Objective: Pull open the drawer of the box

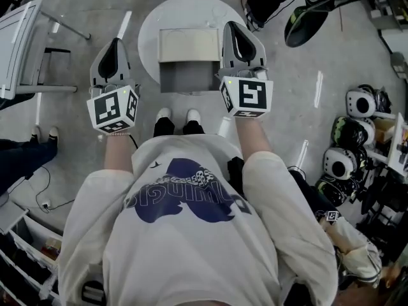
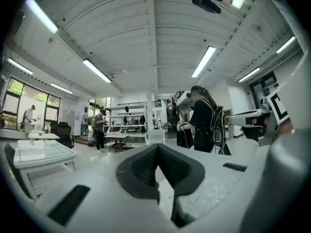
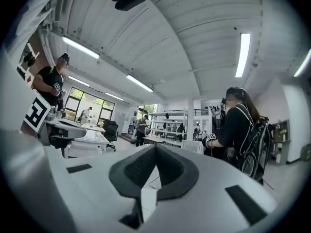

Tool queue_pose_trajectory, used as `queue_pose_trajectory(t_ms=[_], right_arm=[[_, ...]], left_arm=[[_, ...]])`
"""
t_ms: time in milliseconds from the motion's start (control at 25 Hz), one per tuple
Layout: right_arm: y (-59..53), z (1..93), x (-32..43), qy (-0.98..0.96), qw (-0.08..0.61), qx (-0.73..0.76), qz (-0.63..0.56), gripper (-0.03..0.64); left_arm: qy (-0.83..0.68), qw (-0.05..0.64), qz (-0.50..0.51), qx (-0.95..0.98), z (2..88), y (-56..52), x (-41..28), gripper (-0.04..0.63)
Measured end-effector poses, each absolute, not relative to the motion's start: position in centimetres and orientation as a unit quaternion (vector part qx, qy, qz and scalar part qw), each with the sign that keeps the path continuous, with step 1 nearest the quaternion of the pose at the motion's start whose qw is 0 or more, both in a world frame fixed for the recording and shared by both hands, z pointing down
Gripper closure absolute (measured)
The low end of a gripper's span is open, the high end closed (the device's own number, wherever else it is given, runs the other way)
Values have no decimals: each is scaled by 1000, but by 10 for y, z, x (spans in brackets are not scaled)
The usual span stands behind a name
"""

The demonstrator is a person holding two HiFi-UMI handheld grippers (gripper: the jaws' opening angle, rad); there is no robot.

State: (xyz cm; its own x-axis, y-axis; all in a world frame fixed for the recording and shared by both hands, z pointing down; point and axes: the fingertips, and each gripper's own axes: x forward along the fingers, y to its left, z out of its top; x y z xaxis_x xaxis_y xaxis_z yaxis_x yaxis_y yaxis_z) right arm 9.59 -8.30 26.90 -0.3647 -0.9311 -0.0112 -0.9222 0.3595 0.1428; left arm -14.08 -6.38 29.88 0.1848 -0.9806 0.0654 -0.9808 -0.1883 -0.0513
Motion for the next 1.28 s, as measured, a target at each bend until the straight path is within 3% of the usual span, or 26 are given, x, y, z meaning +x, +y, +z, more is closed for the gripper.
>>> queue_pose_trajectory(t_ms=[640, 1280], right_arm=[[-81, 265, 88, -813, 38, 572, -100, 618], [-84, 276, 95, -814, 66, 570, -91, 620]], left_arm=[[-630, -46, 35, 775, 282, -66, -140, 588], [-624, -46, 34, 780, 280, -74, -136, 588]])
